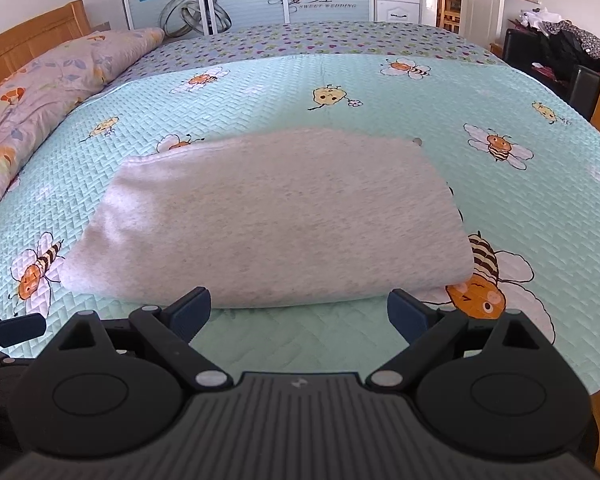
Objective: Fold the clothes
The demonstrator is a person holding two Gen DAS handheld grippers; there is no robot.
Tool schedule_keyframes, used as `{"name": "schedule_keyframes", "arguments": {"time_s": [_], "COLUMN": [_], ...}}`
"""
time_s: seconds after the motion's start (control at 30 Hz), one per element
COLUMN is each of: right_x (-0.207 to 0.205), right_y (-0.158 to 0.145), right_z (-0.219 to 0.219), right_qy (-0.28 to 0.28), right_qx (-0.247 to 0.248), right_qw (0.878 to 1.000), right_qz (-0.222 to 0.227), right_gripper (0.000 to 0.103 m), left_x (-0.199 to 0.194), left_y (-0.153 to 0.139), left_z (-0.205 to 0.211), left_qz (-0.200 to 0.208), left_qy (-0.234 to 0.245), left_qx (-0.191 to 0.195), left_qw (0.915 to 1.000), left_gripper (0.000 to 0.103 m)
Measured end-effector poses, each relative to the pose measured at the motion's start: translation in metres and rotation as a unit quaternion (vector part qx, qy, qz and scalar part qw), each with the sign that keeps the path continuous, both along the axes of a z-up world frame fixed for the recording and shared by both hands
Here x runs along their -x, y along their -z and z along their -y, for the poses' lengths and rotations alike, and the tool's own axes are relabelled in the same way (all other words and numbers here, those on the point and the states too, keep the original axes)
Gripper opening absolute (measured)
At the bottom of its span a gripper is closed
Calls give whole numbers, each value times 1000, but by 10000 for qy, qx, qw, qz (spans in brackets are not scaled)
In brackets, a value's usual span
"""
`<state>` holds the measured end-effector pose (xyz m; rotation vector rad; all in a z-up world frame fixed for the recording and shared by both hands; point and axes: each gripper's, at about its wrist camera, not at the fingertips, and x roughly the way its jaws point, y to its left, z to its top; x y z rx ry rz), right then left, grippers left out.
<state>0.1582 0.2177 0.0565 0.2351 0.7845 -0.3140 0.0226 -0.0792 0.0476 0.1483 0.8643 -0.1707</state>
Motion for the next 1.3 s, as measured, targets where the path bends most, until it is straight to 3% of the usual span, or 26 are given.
{"name": "schedule_keyframes", "arguments": {"time_s": [1.3], "right_x": [8], "right_y": [-5], "right_z": [1], "right_qy": [-118], "right_qx": [-76], "right_qw": [9997], "right_qz": [183], "right_gripper": [95], "left_x": [7], "left_y": [-7], "left_z": [3], "left_qz": [95], "left_qy": [93], "left_qx": [23], "left_qw": [9999], "left_gripper": [102]}}
